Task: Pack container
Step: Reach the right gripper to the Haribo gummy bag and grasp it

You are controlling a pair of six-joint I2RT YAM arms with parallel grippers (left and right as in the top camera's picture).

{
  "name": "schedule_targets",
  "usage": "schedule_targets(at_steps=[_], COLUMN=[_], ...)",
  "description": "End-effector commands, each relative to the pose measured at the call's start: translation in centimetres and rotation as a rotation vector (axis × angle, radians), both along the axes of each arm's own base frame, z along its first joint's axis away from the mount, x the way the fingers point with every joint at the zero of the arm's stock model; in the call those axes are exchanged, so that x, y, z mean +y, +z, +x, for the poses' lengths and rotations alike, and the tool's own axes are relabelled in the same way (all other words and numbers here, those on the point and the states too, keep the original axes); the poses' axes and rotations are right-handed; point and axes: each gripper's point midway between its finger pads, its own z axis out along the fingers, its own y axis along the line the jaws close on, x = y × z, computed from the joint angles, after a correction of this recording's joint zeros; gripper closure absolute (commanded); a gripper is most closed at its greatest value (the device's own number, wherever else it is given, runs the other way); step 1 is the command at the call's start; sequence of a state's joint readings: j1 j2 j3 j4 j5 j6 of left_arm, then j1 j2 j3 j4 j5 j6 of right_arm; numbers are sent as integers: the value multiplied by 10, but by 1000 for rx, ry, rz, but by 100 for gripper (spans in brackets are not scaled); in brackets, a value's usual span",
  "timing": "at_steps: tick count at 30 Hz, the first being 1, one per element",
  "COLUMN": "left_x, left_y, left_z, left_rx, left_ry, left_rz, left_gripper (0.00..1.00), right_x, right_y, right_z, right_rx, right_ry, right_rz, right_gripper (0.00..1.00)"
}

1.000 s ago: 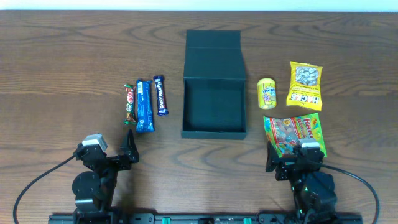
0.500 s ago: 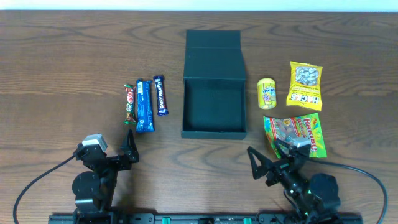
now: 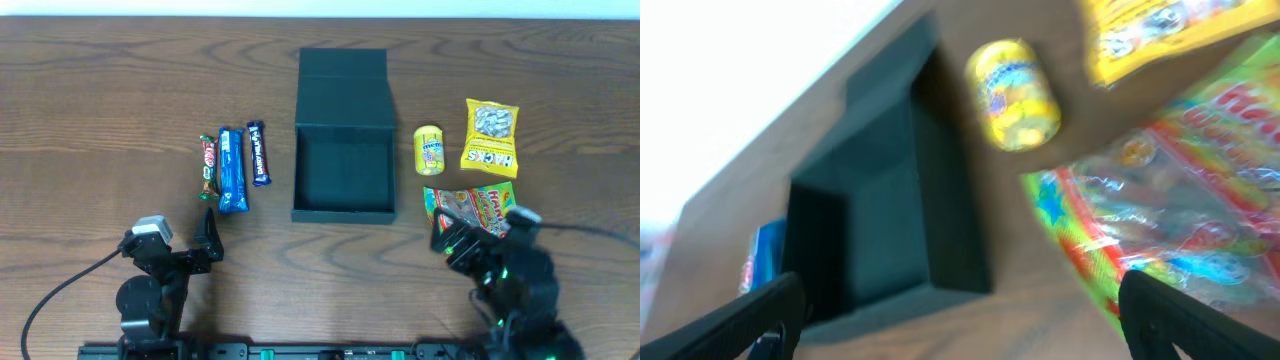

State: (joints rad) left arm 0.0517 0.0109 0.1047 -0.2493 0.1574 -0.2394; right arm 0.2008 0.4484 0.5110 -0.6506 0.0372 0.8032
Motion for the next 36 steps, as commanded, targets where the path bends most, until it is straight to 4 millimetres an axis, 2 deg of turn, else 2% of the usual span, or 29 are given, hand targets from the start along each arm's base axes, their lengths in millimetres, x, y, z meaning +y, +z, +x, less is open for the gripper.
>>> schedule_targets(at_steps=[1,3,6,10,11,16,22,32,36], left_x=[2,2,1,1,1,1,1,1,2], left_y=[-13,-13,-13,-13,-13,-13,-13,-13,-13], left_z=[0,0,0,0,0,0,0,0,0], left_rx=[27,27,27,27,27,27,27,27,27], left_ry=[6,6,6,6,6,6,6,6,6], left_rz=[2,2,2,2,2,2,2,2,2], left_gripper=[5,5,5,5,5,5,4,5,5], right_x=[-28,-34,-39,-28,-26,-34,-46,-47,-47], right_y=[22,20,4,-40,-56,-109,-138,-162,-172], right_z=[17,28,45,64,66,61,60,66,63], right_rx=[73,160,291,484,542,737,822,859,889], right_ry=[-186,-216,-239,-192,-187,-224,-281,-281,-277], right_rz=[-13,-33,-46,25,42,62,81,77,73], right_gripper=[1,1,1,1,1,1,1,27,45])
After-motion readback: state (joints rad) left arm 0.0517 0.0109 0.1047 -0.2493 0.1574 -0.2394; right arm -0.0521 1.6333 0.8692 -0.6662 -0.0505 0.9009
